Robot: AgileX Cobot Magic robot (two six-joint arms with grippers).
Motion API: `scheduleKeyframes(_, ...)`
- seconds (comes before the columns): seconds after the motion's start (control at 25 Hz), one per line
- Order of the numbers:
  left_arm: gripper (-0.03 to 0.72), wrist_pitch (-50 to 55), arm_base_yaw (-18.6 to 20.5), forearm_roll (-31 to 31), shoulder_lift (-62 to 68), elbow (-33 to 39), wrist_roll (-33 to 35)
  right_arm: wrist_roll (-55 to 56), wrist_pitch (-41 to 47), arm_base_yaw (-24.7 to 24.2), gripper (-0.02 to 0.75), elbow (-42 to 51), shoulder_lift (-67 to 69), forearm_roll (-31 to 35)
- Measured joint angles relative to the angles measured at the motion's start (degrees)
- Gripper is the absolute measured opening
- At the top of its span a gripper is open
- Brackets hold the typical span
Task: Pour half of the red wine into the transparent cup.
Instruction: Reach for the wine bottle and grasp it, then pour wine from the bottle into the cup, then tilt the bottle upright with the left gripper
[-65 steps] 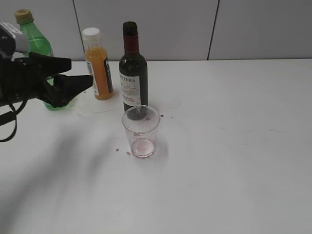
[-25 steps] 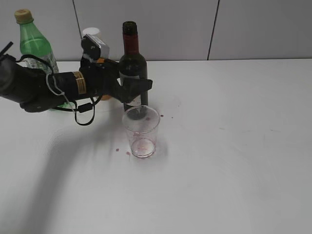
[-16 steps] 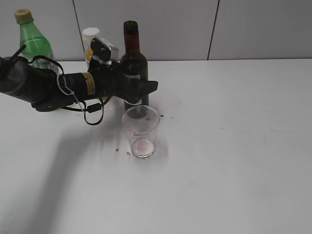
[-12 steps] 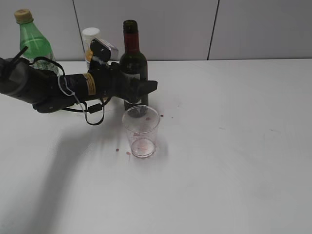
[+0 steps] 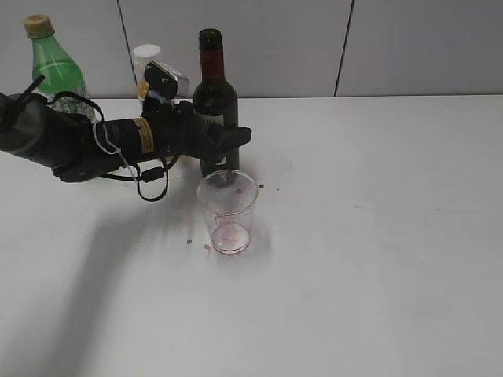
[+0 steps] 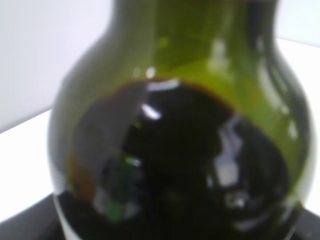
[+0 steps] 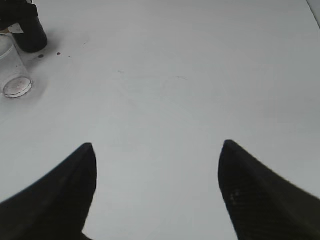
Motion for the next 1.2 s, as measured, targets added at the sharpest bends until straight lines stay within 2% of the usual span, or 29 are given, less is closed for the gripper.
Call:
scheduleKeyframes(0.24,0.540,-0.2,0.0,0.5,-0.4,0.1,-0.1,0.1,0.0,0.0,0.571,0.0,0.0,0.0)
scheduleKeyframes(0.52,0.536,7.8,0.0,1.4,-7.4,0.2,-0.2,0.0,0.0,0.0,0.571,0.0,0.0,0.0)
scheduleKeyframes(0.64,0.536,8.1,0.1,0.8,-11.3,1.7,-0.2,0.0,0.0,0.0,0.571,0.0,0.0,0.0)
scheduleKeyframes(0.8,0.536,8.0,0.1,-0.3,-16.2,7.3,-0.2,0.0,0.0,0.0,0.571,0.0,0.0,0.0)
scheduleKeyframes(0.96,0.536,8.2,0.2,-3.9,-20.8,14.8,0.1,0.0,0.0,0.0,0.571,0.0,0.0,0.0)
scheduleKeyframes(1.2,0.536,13.7,1.7,-8.2,-27.4,22.2,4.1,0.0,0.0,0.0,0.571,0.0,0.0,0.0)
